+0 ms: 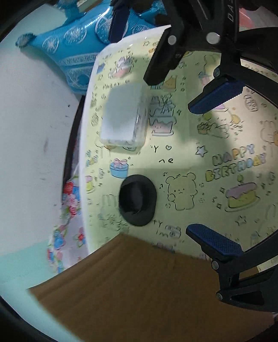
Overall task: Organize objects
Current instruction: 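Close right gripper on the clear white plastic container and lift it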
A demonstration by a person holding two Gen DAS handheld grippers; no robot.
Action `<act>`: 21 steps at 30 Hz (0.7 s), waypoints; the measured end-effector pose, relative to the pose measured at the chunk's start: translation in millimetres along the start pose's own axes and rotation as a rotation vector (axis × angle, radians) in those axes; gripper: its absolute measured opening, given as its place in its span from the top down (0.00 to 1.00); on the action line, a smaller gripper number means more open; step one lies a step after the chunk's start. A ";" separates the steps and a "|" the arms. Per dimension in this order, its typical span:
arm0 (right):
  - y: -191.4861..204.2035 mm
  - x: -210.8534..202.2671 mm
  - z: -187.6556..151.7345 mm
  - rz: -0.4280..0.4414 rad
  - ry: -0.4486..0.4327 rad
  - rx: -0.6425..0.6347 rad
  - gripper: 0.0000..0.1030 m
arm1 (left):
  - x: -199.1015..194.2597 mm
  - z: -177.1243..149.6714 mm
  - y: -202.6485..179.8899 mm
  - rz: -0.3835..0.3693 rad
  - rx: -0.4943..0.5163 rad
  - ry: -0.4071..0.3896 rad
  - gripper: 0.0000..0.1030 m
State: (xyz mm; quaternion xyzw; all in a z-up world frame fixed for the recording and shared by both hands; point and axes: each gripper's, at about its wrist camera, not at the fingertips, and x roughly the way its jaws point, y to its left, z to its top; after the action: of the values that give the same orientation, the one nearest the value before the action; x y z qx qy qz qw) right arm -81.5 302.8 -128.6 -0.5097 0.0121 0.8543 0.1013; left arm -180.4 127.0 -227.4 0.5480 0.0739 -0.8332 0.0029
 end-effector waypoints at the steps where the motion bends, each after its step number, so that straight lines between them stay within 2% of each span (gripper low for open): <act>1: 1.4 6.8 2.6 0.010 0.004 -0.018 0.00 | 4.4 1.1 2.4 -0.009 -0.011 0.004 0.00; 5: 5.9 29.6 10.6 0.022 0.011 -0.074 0.00 | 18.8 4.8 8.5 -0.001 -0.039 0.008 0.00; 13: 8.3 56.6 21.5 0.073 0.030 -0.083 0.00 | 34.9 11.1 14.9 0.026 -0.033 0.032 0.00; 21: 15.2 71.6 28.5 0.093 0.057 -0.085 0.00 | 37.6 11.3 14.4 -0.005 -0.022 0.045 0.00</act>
State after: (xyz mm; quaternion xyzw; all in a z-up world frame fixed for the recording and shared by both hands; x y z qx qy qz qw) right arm -142.0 302.9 -178.7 -0.5367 0.0023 0.8429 0.0396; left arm -204.5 114.1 -259.1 0.5665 0.0843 -0.8198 0.0050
